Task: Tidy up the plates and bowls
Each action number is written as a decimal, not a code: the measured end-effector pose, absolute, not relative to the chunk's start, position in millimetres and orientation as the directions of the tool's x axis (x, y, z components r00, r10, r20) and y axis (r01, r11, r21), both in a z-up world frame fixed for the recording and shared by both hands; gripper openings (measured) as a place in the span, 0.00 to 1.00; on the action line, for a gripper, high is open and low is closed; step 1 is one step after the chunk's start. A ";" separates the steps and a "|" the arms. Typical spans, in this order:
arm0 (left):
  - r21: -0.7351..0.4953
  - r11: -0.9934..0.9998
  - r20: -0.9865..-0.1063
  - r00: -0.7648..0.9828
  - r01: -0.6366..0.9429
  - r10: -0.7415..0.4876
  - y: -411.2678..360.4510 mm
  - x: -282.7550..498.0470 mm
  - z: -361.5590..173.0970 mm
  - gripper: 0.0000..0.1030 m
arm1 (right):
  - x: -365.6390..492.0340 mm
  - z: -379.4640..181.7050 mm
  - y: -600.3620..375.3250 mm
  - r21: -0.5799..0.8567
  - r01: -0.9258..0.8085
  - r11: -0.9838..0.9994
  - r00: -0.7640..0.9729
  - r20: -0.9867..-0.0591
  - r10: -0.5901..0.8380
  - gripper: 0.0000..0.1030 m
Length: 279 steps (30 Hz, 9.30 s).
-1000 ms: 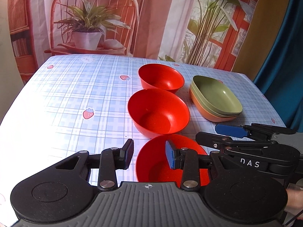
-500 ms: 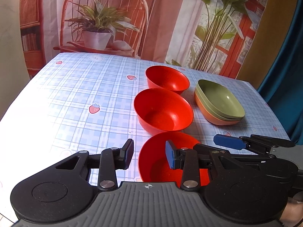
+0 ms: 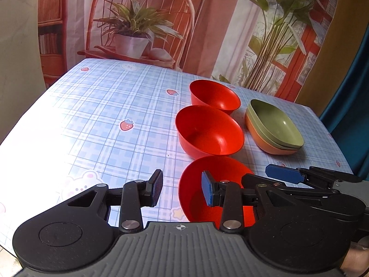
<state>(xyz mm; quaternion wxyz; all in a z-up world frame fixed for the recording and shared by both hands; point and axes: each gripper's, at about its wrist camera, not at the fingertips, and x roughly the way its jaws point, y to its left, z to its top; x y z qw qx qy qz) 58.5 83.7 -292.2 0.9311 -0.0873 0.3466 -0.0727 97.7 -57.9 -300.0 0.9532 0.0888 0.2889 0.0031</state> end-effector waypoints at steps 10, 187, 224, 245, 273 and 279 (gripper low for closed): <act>-0.229 0.970 -0.656 0.722 0.085 -0.218 76.9 59.1 -304.9 0.38 | 99.8 -307.4 -55.6 0.168 0.038 0.985 0.816 -0.574 0.067 0.46; -0.244 0.961 -0.682 0.681 0.132 -0.267 61.0 270.8 -289.7 0.38 | 276.1 -273.7 -177.4 0.107 0.103 0.989 0.828 -0.561 -0.026 0.25; -0.216 0.965 -0.732 0.629 0.149 -0.261 48.6 280.5 -303.1 0.28 | 290.8 -289.4 -174.4 0.193 0.061 0.979 0.796 -0.601 0.069 0.14; -0.205 0.964 -0.676 0.688 0.168 -0.263 49.3 260.0 -278.9 0.28 | 272.3 -262.7 -169.1 0.181 0.065 0.981 0.838 -0.543 0.045 0.14; -0.212 0.961 -0.617 0.738 0.178 -0.273 58.4 229.1 -253.7 0.28 | 254.6 -242.2 -154.9 0.183 0.062 0.981 0.860 -0.509 0.041 0.14; -0.187 0.963 -0.606 0.749 0.192 -0.268 59.3 205.0 -246.4 0.28 | 235.9 -241.0 -144.7 0.199 0.060 0.978 0.864 -0.501 0.049 0.15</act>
